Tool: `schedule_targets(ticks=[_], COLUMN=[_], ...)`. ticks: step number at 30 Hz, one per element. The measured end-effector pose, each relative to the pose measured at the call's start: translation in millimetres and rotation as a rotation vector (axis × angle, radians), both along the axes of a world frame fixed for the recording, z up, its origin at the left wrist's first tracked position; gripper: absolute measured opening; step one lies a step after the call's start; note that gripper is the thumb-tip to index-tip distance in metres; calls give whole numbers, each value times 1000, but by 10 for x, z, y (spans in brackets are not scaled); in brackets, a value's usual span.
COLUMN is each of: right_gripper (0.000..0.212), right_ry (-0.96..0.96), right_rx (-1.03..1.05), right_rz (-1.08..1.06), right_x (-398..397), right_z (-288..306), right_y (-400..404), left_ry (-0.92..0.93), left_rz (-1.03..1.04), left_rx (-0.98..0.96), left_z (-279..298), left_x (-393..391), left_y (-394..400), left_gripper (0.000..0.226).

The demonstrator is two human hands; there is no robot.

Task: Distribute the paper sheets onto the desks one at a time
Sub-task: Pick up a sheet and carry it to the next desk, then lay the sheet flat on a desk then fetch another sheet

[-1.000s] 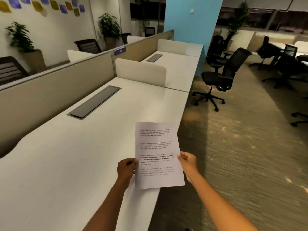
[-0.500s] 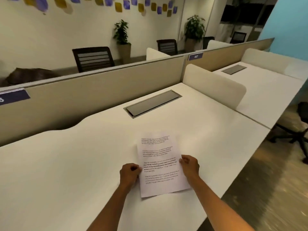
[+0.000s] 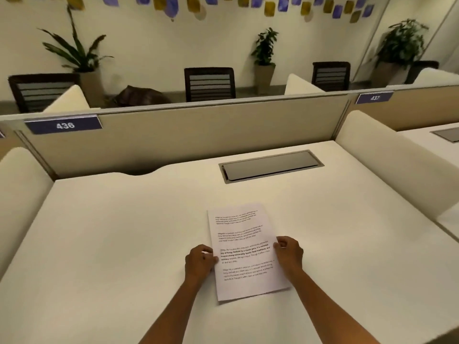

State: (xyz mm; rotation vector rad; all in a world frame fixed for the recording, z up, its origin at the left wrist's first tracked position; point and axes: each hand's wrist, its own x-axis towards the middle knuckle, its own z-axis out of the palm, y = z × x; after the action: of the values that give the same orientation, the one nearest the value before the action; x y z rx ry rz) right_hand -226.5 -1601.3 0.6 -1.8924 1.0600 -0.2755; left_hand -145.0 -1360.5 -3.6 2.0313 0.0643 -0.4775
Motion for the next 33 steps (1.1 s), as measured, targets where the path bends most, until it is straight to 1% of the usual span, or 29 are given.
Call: schedule_targets(ticks=[4,7,9,12,14,16,21,25,27,30,33], right_gripper=[25,25,23,29,33,32,29,33,37,45,51], right_ry=[44,54,64,88,90,82,137,165,154,84,25], right_rx=[-31,-74,-141,-249,-301,-357,-447,-466,-461,-427,-473], right_rz=[46,77,111,143,155,195,308,363,368,361,349], right_x=[49,64,54,6,-23,-55,-122,-160,-174,-200,-235], right_z=[-93,-138,-172,-227,-243,-278,-340,-358,-359,-340,-295], right_y=[-117,-134,-130,-102,-69,-50,-91,-106,-115,-120,-87], left_ry=[-24,-41,-54,-74,-127,-171,-207,-206,-210,-257,-345], left_rz=[-7,-45,-71,-93,-148,-216,-340,-363,-353,-297,-240], left_rx=[62,119,185,246,294,342,503,542,518,478,510], left_z=[-64,-80,-90,-73,-63,-61,-68,-61,-56,-45,-16], left_x=[-37,-42,-49,-98,-137,-173,-251,-267,-277,-317,-395], left_y=[-76,-80,-65,-56,-74,-82,-117,-126,-112,-61,27], left_gripper=[25,36,46,59,68,75,69,68,69,69,68])
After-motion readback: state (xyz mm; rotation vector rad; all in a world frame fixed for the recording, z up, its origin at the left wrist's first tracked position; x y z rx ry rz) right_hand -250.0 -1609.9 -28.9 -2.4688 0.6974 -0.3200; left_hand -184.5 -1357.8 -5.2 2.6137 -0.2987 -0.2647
